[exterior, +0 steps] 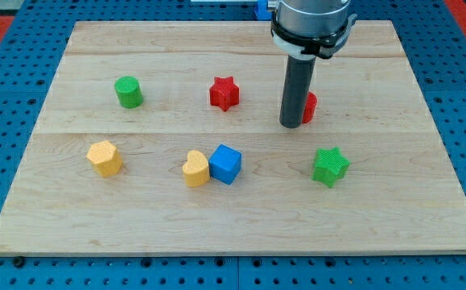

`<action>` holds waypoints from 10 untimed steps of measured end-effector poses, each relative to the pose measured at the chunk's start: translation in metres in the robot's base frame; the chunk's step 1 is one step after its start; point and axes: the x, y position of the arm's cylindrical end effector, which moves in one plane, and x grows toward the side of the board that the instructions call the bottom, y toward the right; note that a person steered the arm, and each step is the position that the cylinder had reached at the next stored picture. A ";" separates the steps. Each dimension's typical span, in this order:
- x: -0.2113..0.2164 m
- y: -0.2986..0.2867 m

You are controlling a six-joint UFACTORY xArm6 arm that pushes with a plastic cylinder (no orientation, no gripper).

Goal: Place the red circle to the right of the red star

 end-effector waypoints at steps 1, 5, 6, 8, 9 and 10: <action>-0.005 0.002; -0.010 0.026; 0.000 0.037; -0.021 0.090; -0.038 0.070; -0.039 0.051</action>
